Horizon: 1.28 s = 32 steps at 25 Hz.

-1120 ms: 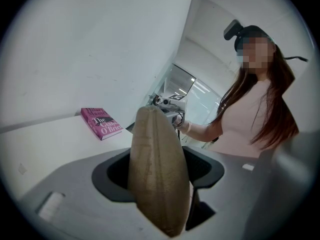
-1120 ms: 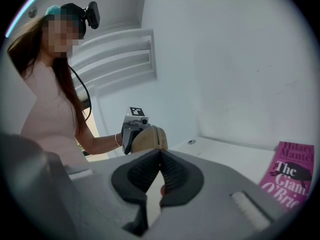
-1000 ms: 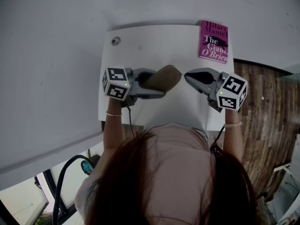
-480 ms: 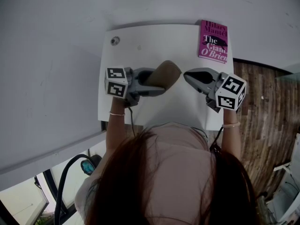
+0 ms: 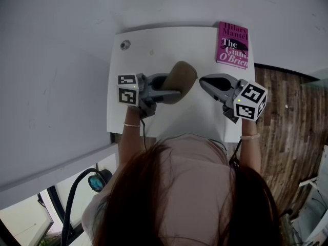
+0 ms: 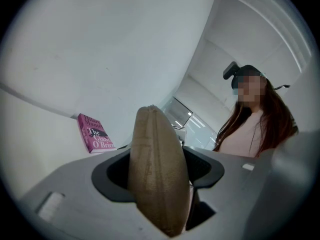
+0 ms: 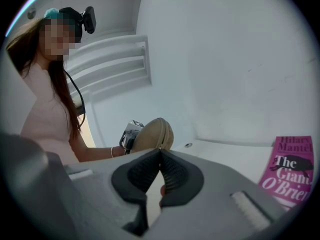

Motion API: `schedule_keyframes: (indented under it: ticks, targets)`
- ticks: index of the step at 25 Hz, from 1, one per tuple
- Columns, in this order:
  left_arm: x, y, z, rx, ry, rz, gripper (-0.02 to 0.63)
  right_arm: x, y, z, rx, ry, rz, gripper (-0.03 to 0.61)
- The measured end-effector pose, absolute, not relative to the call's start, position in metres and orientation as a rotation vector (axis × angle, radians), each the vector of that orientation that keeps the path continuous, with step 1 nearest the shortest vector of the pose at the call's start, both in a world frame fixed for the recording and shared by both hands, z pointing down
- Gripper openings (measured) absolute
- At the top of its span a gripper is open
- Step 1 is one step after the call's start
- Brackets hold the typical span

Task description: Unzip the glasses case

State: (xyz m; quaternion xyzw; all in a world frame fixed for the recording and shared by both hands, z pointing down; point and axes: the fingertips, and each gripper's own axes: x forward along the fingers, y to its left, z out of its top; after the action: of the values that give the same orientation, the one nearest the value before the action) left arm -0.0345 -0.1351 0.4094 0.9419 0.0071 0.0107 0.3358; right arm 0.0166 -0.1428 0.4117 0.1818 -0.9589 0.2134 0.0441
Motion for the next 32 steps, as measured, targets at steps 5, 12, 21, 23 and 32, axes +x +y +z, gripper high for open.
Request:
schedule_keyframes:
  ticks: [5,12,21,23,32]
  targets:
    - [-0.034,-0.139,0.408,2.429,0.009,-0.038,0.295,0.016,-0.145,0.410,0.576,-2.937,0.663,0.003]
    - [-0.034,-0.144,0.408,2.396,-0.013,-0.113,0.295,0.015,-0.148,0.410,0.610,-2.942,0.666,0.003]
    - [-0.034,-0.156,0.402,2.346,-0.034,-0.244,0.295,0.012,-0.148,0.411,0.625,-2.944,0.672,0.003]
    - [-0.034,-0.157,0.402,2.340,-0.034,-0.255,0.295,0.012,-0.148,0.411,0.630,-2.945,0.676,0.003]
    - [-0.032,-0.163,0.405,2.264,-0.054,-0.346,0.295,0.014,-0.151,0.411,0.648,-2.941,0.673,0.003]
